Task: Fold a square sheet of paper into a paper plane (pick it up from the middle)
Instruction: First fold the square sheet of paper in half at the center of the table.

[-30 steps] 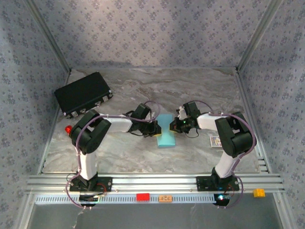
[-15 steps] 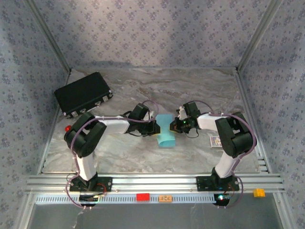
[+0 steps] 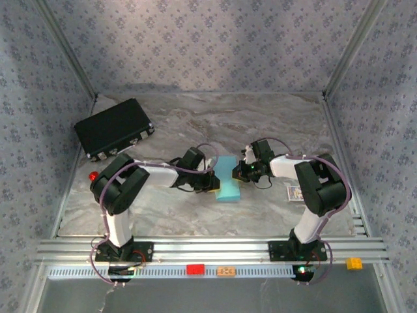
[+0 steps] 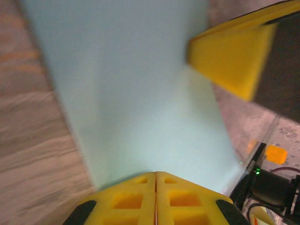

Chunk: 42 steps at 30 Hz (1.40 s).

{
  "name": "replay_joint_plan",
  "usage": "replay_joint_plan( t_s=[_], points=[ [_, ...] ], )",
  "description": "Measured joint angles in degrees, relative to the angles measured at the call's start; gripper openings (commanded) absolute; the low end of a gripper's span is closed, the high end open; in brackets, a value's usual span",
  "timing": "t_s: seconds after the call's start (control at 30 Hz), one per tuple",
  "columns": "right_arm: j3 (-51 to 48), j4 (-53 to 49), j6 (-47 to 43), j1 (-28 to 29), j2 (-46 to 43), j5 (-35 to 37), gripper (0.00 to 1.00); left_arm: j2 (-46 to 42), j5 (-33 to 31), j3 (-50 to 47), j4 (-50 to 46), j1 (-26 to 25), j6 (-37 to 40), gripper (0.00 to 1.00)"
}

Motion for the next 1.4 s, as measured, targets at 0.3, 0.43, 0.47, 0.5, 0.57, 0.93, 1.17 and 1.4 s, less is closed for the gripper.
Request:
replay_joint_plan(
  t_s=[0.3, 0.43, 0.47, 0.5, 0.57, 0.93, 1.17, 1.4],
  points=[
    [-0.11, 0.11, 0.39, 0.00, -0.07, 0.02, 0.00, -1.01, -0.83, -2.78, 3.80, -0.09, 1.53, 0.08],
    [-0.15, 0.11, 0.39, 0.00, -0.13, 0.15, 0.00, -2.49, -2.43, -2.75, 1.16, -0.66, 1.31, 0.08],
    [-0.15, 0.09, 0.39, 0.00, -0.15, 0.17, 0.00, -3.13, -2.62, -2.71, 0.66, -0.85, 0.94, 0.08],
    [-0.22, 0.13, 0.39, 0.00, -0.20, 0.20, 0.00, -3.63, -2.75, -2.62, 0.44, -1.05, 0.57, 0.08],
    [-0.28, 0.15, 0.42, 0.00, -0.28, 0.22, 0.00, -4.11, -2.54, -2.25, 0.83, -1.49, -0.31, 0.08],
    [-0.63, 0.46, 0.48, 0.00, -0.59, 0.57, 0.00, -0.68, 0.04, -4.07, 7.28, -1.95, -5.49, 0.07],
    [-0.70, 0.48, 0.61, 0.00, -0.63, 0.61, 0.00, -1.07, -1.97, -3.26, 4.61, -2.97, -2.01, 0.07],
    [-0.76, 0.46, 0.61, 0.00, -0.74, 0.66, 0.00, -2.67, -5.79, -3.06, 2.14, -4.83, -0.44, 0.09]
  ],
)
